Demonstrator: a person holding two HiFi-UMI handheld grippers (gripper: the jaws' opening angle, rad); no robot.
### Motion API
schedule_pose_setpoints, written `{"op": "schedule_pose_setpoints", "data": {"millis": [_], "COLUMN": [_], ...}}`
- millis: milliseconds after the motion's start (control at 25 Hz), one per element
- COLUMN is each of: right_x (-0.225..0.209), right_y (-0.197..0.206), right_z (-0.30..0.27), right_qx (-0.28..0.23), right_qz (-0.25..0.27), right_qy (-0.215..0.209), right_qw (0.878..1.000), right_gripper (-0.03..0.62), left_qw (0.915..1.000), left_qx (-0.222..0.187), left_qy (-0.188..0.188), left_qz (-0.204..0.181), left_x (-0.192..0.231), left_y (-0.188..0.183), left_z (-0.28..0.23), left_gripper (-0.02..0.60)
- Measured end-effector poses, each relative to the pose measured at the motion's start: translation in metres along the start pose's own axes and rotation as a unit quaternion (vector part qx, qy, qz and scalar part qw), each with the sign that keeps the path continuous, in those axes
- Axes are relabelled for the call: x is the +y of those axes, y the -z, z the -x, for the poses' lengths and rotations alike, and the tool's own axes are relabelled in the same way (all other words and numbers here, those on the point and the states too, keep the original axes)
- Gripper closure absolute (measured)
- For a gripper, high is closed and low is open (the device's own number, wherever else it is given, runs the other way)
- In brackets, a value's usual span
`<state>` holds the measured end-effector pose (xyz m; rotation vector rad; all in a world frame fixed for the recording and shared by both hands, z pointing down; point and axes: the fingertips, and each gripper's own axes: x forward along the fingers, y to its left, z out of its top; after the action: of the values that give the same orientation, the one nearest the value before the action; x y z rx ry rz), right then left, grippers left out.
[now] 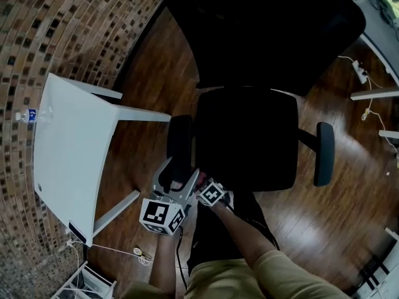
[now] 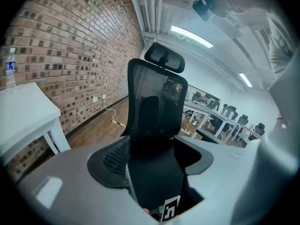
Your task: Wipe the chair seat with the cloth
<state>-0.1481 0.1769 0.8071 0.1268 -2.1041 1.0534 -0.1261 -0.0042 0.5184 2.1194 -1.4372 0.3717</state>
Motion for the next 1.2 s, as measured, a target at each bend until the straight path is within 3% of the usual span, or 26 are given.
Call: {"op": "schedule_pose_setpoints", "data": {"millis": [80,160,240,360,480,600,680,720,760,840,920,1000,1080,1120,1200], "right_x": [-0.029,-0.066,-0.117,-0.202,-0.245,-0.257,-0.253,-0.243,-0.227,-0.176,-0.111,-0.057,-0.019,-0.007,-0.01], "right_y": [0.017,0.034,0.071,0.142,0.181,0.202,0.208,0.202,0.189,0.142,0.089,0.058,0.039,0.034,0.035], "right_z": [0.005,0.035,0.09,0.205,0.295,0.333,0.329,0.313,0.287,0.215,0.139,0.081,0.034,0.013,-0.008], "right_qx": [0.03,0.014,0.018,-0.004,-0.006,0.007,-0.003,-0.006,-0.007,-0.028,-0.073,-0.082,-0.041,-0.01,0.041], "right_qz": [0.002,-0.037,-0.063,-0.142,-0.152,-0.193,-0.258,-0.276,-0.273,-0.212,-0.142,-0.099,-0.065,-0.041,0.014], "right_qy": [0.054,0.09,0.168,0.285,0.365,0.427,0.43,0.406,0.368,0.267,0.15,0.058,0.004,-0.007,0.01], "right_qw": [0.998,0.995,0.984,0.948,0.918,0.883,0.865,0.871,0.889,0.94,0.976,0.99,0.997,0.999,0.999], "right_gripper": [0.574,0.576,0.576,0.574,0.576,0.576,0.576,0.576,0.576,0.576,0.574,0.576,0.575,0.574,0.576], "left_qw": [1.0,0.9999,0.9999,0.9996,0.9992,0.9991,0.9991,0.9991,0.9991,0.9991,0.9992,0.9993,0.9995,0.9997,0.9999], "left_qx": [-0.005,-0.01,-0.008,-0.023,-0.034,-0.033,-0.034,-0.035,-0.038,-0.039,-0.036,-0.031,-0.023,-0.018,-0.009], "left_qy": [-0.006,-0.011,-0.011,0.004,0.022,0.026,0.023,0.022,0.021,0.017,0.012,0.015,0.015,0.013,0.007], "left_qz": [-0.002,0.0,0.005,0.013,0.003,0.003,0.005,0.004,0.004,0.004,0.009,0.015,0.012,0.006,-0.008], "left_x": [0.007,0.011,0.011,0.0,-0.013,-0.017,-0.016,-0.016,-0.015,-0.012,-0.01,-0.015,-0.011,-0.005,0.005], "left_y": [-0.002,-0.005,-0.002,-0.001,-0.011,-0.017,-0.018,-0.02,-0.021,-0.016,-0.005,0.004,0.003,-0.001,-0.007], "left_z": [0.006,0.009,0.008,0.001,-0.008,-0.01,-0.009,-0.009,-0.008,-0.004,-0.003,-0.006,-0.003,0.001,0.011], "left_gripper": [0.296,0.296,0.296,0.296,0.296,0.295,0.296,0.296,0.296,0.296,0.296,0.296,0.296,0.296,0.296]}}
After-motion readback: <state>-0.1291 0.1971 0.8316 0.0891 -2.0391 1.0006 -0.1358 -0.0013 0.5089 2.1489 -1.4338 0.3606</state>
